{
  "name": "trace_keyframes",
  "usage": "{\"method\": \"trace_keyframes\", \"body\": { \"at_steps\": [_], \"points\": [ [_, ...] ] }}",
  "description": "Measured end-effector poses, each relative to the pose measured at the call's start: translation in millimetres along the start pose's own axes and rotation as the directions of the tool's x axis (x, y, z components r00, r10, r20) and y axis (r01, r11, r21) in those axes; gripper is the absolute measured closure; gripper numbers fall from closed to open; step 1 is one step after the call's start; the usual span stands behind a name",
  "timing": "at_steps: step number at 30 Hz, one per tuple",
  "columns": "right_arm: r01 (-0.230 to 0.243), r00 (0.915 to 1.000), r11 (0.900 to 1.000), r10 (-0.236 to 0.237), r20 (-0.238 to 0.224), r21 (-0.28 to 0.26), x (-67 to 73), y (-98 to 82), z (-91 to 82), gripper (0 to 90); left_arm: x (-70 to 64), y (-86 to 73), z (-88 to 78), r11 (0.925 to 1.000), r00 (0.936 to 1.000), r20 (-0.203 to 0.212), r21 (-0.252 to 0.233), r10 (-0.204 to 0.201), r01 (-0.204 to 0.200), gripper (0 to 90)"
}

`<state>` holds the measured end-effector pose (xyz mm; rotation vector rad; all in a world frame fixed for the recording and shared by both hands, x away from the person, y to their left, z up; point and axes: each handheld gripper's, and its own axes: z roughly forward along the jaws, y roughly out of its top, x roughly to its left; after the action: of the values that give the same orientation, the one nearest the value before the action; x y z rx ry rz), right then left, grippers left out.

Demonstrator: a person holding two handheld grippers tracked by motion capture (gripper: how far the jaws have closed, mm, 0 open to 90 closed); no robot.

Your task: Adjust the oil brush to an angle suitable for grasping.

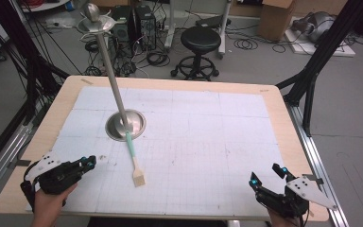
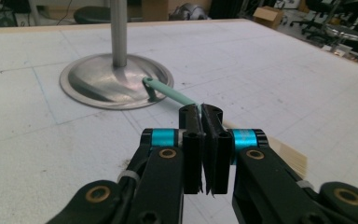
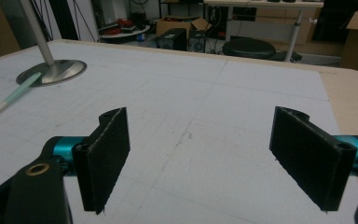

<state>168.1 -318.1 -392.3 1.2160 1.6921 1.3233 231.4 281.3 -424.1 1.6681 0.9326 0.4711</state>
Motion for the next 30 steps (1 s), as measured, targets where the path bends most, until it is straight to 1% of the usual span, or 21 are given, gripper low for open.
{"method": "trace_keyframes", "body": {
  "at_steps": [1,3,5,8,9,10,12,14,15,16,18,19,20,22,23,24,26,27,28,30],
  "points": [
    [-0.003,1.0,1.0,0.003,-0.002,-0.001,0.5,0.3,0.0,18.7,0.4,0.3,2.9,1.0,1.0,-0.006,0.008,0.004,-0.004,88.5],
    [0.006,1.0,1.0,-0.006,-0.006,0.009,0.2,0.3,2.0,18.7,0.3,1.5,9.1,0.9994,0.9998,-0.011,0.032,0.014,-0.013,89.5],
    [0.009,0.9999,1.0,-0.009,-0.007,0.01,-0.1,0.1,2.6,18.7,-0.2,2.6,14.1,0.9989,0.9996,-0.018,0.043,0.021,-0.02,89.6],
    [0.007,0.9999,1.0,-0.007,-0.014,0.017,-0.3,0.7,5.9,18.6,0.2,5.1,23.1,0.9988,0.9994,-0.034,0.049,0.0,0.002,89.6],
    [0.008,0.9997,1.0,-0.008,-0.024,0.02,-0.2,1.2,8.0,18.7,-0.9,8.7,29.8,0.9979,0.9989,-0.045,0.065,0.011,-0.008,89.6],
    [0.008,0.9997,1.0,-0.008,-0.024,0.02,-0.2,1.2,8.0,18.7,-0.9,8.7,29.8,0.9979,0.9989,-0.045,0.065,0.011,-0.008,89.6],
    [0.012,0.9993,1.0,-0.012,-0.035,0.018,0.5,1.4,10.0,18.7,-2.6,14.3,39.3,0.9973,0.9989,-0.046,0.073,0.001,0.002,89.5],
    [0.022,0.9988,0.999,-0.021,-0.045,0.024,1.5,1.4,12.1,18.7,-2.5,19.3,48.3,0.9964,0.9984,-0.056,0.084,-0.007,0.012,89.5],
    [0.028,0.9981,0.999,-0.026,-0.055,0.031,2.1,1.5,13.2,18.7,-2.3,24.2,57.7,0.9935,0.9976,-0.068,0.113,-0.007,0.015,89.5],
    [0.028,0.9981,0.999,-0.026,-0.055,0.031,2.1,1.5,13.2,18.7,-2.3,24.2,57.7,0.9935,0.9976,-0.068,0.113,-0.007,0.015,89.5],
    [0.028,0.9978,0.999,-0.026,-0.061,0.027,2.5,2.3,13.8,18.7,-2.5,28.1,72.2,0.9853,0.996,-0.089,0.169,-0.006,0.021,89.5],
    [0.028,0.9978,0.999,-0.026,-0.061,0.027,2.5,2.3,13.8,18.7,-2.5,28.1,72.2,0.9853,0.996,-0.089,0.169,-0.006,0.021,89.5],
    [0.025,0.9978,0.999,-0.023,-0.063,0.021,2.5,2.8,13.6,18.7,-2.3,27.9,77.0,0.9812,0.9947,-0.103,0.192,0.001,0.018,89.5],
    [0.026,0.9977,1.0,-0.025,-0.063,0.016,2.4,3.1,13.5,18.7,-0.7,25.9,84.9,0.9762,0.9925,-0.122,0.215,-0.004,0.03,89.5],
    [0.024,0.9976,1.0,-0.023,-0.066,0.02,2.7,2.9,13.5,18.6,0.1,23.7,91.3,0.9743,0.9914,-0.13,0.221,-0.015,0.044,89.5],
    [0.024,0.9976,1.0,-0.023,-0.066,0.02,2.7,2.9,13.5,18.6,0.1,23.7,91.3,0.9743,0.9914,-0.13,0.221,-0.015,0.044,89.5],
    [0.021,0.9974,1.0,-0.019,-0.069,0.023,3.3,2.8,13.8,18.7,-0.4,21.4,97.0,0.9704,0.9917,-0.126,0.235,-0.026,0.055,89.5],
    [0.024,0.9973,1.0,-0.023,-0.071,0.021,3.1,2.9,14.0,18.7,-2.2,19.6,102.5,0.9664,0.9916,-0.128,0.252,-0.02,0.052,89.4],
    [0.024,0.9973,1.0,-0.023,-0.071,0.021,3.1,2.9,14.0,18.7,-2.2,19.6,102.5,0.9664,0.9916,-0.128,0.252,-0.02,0.052,89.5],
    [0.024,0.9972,0.999,-0.023,-0.072,0.021,3.2,3.0,14.1,18.7,-4.8,19.2,109.7,0.9614,0.992,-0.126,0.272,-0.004,0.039,89.5]
  ]
}}
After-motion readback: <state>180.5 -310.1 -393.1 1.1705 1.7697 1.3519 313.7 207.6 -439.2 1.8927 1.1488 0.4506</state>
